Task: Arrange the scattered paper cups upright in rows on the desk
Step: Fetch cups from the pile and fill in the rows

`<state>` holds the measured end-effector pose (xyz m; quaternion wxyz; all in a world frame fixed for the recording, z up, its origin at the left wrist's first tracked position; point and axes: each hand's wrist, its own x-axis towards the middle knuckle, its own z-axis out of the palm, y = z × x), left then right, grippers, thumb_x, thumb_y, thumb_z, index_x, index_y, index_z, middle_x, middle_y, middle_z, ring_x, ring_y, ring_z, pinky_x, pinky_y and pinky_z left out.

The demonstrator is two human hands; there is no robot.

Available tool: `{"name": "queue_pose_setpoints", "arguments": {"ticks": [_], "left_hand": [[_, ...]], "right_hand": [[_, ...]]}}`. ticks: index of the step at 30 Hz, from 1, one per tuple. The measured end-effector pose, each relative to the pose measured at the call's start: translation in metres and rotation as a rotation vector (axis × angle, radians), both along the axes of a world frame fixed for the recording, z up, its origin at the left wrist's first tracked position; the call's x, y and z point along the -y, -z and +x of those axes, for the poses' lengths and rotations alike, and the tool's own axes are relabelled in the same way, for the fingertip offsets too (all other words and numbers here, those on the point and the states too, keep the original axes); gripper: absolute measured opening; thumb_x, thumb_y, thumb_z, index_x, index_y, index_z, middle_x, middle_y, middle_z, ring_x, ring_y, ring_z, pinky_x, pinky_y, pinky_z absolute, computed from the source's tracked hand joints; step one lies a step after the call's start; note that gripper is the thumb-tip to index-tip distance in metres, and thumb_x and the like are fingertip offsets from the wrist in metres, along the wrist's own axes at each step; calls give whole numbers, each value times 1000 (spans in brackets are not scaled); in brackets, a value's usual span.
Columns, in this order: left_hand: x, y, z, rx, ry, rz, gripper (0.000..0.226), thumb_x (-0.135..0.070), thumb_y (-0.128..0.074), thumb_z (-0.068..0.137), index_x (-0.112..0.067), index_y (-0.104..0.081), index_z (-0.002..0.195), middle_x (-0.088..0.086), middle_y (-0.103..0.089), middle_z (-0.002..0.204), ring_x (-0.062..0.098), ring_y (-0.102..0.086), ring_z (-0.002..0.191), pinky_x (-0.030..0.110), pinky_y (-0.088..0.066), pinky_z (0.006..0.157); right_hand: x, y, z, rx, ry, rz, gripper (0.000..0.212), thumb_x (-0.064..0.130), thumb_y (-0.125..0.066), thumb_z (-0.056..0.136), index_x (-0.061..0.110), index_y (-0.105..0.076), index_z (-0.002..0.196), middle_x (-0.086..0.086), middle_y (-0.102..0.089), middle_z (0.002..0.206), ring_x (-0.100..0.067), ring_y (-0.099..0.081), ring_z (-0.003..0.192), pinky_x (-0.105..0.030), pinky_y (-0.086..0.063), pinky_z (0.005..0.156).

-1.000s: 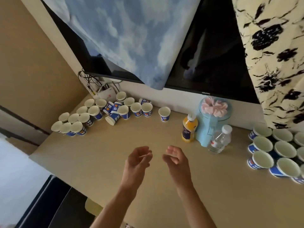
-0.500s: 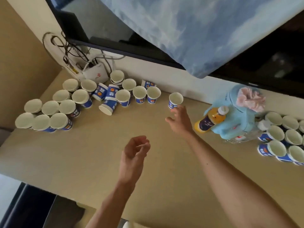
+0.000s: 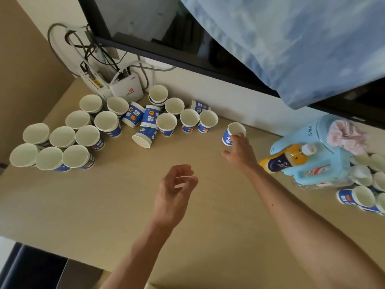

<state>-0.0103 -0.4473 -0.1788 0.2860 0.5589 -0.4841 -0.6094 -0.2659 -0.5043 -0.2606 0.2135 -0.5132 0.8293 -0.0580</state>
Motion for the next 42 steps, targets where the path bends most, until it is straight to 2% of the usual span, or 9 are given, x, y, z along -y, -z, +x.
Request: {"name": "queue_pose_setpoints", "arguments": {"ticks": [3, 8, 13, 16, 20, 23, 29, 35, 42], "left_hand": [[8, 5, -4, 60, 71, -72, 34, -38, -70, 80, -27, -64, 112, -14, -69, 114, 0, -65, 101, 21, -53, 77], [28, 23, -13, 365, 229, -279, 71, -26, -82, 82, -17, -46, 142, -4, -53, 129, 17, -50, 121, 25, -39, 98], [44, 22, -24, 340, 310, -347, 104, -45, -85, 72, -11, -32, 153, 1, -52, 138, 20, -48, 129, 34, -40, 109], [49, 23, -23, 265, 242, -397, 94, -58, -77, 65, -14, -45, 141, -5, -62, 123, 19, -61, 113, 41, -52, 93], [55, 23, -12, 194, 133, -373, 60, -27, -86, 76, -22, -52, 125, -21, -64, 95, -1, -62, 83, 18, -48, 70], [57, 24, -1, 174, 67, -346, 53, -22, -85, 79, -24, -53, 121, -21, -65, 95, -9, -62, 81, 6, -44, 67], [54, 21, 22, 162, -32, -293, 50, -18, -84, 80, -19, -54, 119, -22, -65, 94, -11, -61, 81, 4, -43, 67], [48, 19, 48, 133, -54, -255, 53, -18, -83, 81, -20, -53, 124, -17, -68, 100, -3, -64, 86, 5, -44, 69], [37, 24, 72, 145, -96, -244, 54, -18, -84, 80, -21, -54, 125, -15, -70, 98, 2, -66, 83, 8, -46, 67]], "right_hand": [[-15, -20, 6, 95, -25, -135, 51, 18, -72, 87, 5, -57, 134, -7, -51, 143, -29, -47, 131, -34, -37, 108], [-32, -76, 27, 282, -159, -232, 33, 15, -77, 86, 11, -72, 119, 4, -66, 123, -5, -61, 106, 0, -33, 85], [-46, -114, 51, 473, -263, -251, 26, 24, -76, 88, 20, -75, 113, 16, -67, 120, -2, -61, 107, -11, -39, 81], [-49, -122, 61, 552, -289, -259, 26, 29, -73, 85, 22, -77, 109, 17, -69, 116, -11, -64, 108, -22, -43, 83], [-46, -125, 71, 652, -297, -288, 25, 25, -73, 85, 20, -75, 110, 11, -71, 114, -20, -67, 102, -30, -46, 82], [-35, -120, 73, 735, -199, -357, 29, 19, -74, 85, 14, -70, 114, 8, -72, 108, -16, -71, 90, -30, -48, 79], [40, -55, 49, 400, 166, -404, 63, 18, -83, 78, 15, -52, 134, 1, -58, 126, -14, -63, 106, -23, -46, 82], [102, 10, 35, 164, 98, -172, 105, 29, -88, 69, 16, -28, 154, -8, -38, 143, -26, -47, 132, -35, -44, 102], [115, 42, 27, -23, -14, -141, 93, 32, -84, 74, 20, -34, 151, -10, -41, 144, -33, -47, 132, -43, -46, 100]]}}
